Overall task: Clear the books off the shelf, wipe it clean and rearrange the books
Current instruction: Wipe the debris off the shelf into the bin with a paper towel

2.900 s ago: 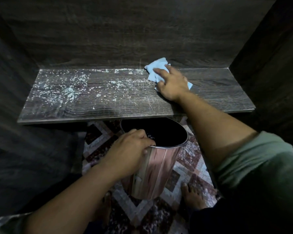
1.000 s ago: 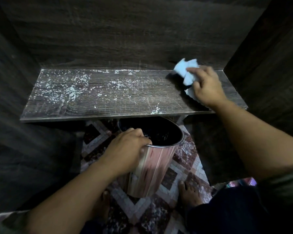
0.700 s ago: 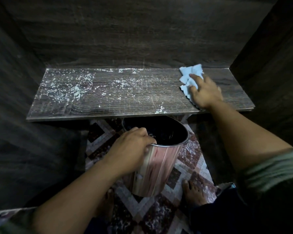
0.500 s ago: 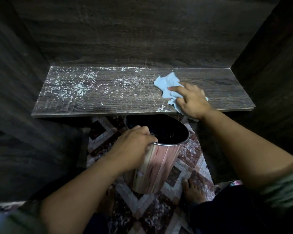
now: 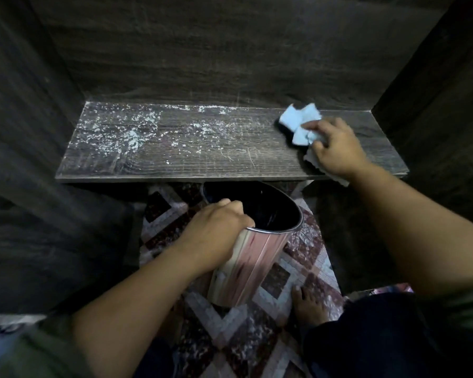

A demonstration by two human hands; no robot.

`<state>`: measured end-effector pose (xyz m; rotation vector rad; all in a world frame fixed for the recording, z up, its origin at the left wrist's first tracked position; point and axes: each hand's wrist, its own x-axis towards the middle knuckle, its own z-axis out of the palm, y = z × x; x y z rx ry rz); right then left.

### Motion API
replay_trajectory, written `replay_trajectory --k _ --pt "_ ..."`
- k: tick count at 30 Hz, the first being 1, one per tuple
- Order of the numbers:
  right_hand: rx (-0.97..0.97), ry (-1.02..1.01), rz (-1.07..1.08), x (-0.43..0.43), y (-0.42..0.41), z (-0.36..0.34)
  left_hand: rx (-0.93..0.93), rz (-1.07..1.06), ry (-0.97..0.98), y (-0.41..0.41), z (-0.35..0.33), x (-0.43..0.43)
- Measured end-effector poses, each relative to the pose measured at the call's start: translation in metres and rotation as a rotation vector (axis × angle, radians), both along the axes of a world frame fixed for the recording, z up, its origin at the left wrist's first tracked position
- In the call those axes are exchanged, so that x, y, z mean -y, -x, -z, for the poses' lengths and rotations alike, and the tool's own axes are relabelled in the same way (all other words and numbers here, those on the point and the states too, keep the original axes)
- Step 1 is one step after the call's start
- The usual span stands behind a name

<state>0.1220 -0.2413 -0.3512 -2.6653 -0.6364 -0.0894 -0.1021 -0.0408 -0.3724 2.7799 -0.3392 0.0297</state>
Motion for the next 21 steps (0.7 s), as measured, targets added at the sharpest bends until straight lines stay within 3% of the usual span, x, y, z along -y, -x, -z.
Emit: replay_trajectory --k 2,4,10,16,18,21 --pt "-0.114 0.195 0.117 -0.005 -0.008 0.009 0.02 0.018 -0.061 0.001 -0.003 0.002" --pt "-0.078 0.257 0.119 -0.016 -0.003 0.019 0.058 0.038 -0.126 0.001 -0.005 0.004" --pt "0.029 0.198 -0.216 -0.04 0.038 0.025 0.002 0.122 -0.251 -0.002 -0.007 0.01" --pt "0.069 0.11 -0.457 -0.017 0.066 0.013 -0.027 0.051 -0.276 -0.001 -0.013 0.016" --pt "0.147 0.037 -0.366 0.0 0.054 0.007 -0.018 0.034 -0.276 -0.002 -0.015 0.017" --pt "0.189 -0.052 0.037 0.037 0.011 0.002 -0.035 0.041 -0.219 0.001 -0.014 0.014"
